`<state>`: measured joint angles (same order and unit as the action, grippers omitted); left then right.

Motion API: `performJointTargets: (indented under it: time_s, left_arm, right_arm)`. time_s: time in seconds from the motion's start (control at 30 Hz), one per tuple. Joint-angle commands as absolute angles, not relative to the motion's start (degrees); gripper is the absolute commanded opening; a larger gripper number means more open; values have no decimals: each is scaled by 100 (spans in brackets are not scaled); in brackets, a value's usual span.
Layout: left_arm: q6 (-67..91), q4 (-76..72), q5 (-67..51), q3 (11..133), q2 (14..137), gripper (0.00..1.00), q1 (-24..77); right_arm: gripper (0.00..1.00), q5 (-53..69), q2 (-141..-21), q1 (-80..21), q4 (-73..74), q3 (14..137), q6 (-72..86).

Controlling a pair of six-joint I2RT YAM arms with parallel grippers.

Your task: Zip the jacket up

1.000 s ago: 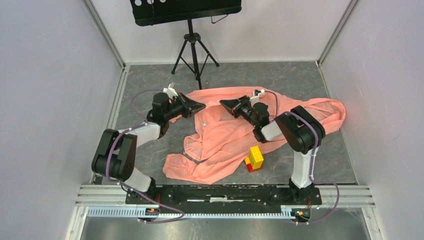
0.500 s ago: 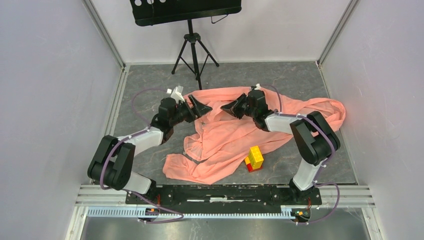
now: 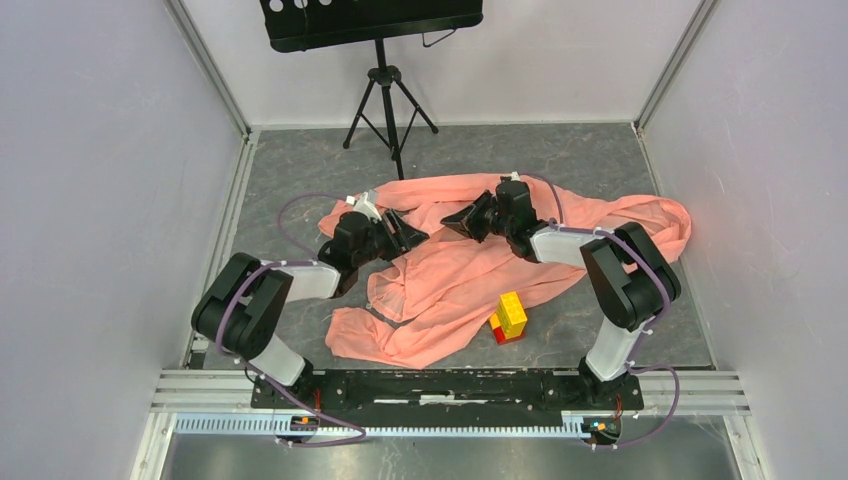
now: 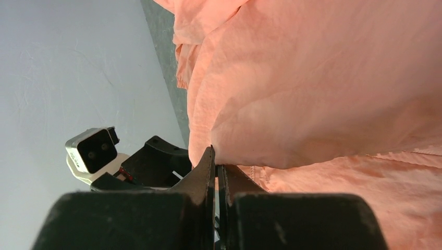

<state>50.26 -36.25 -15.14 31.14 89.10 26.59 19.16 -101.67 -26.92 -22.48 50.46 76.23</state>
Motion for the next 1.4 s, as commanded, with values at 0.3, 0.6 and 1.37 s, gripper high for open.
performJointTargets:
  time_s: [0.3,0.6,1.37]
  left_arm:
    - [5879,-4360,-2370,3738,9265,2,2364]
    - [8366,-6711,-3346,3671,10062,2,2014]
    - [9591,-8114,-3305,3210,10278,2,2049]
  right_arm:
    - [52,1995,-9494,-2463,-3643,4494,5806]
    - [89,2791,-9120,-2450,-6883,2976,5601]
    - [93,2250,-11328,-3190,-10094,3987,8333]
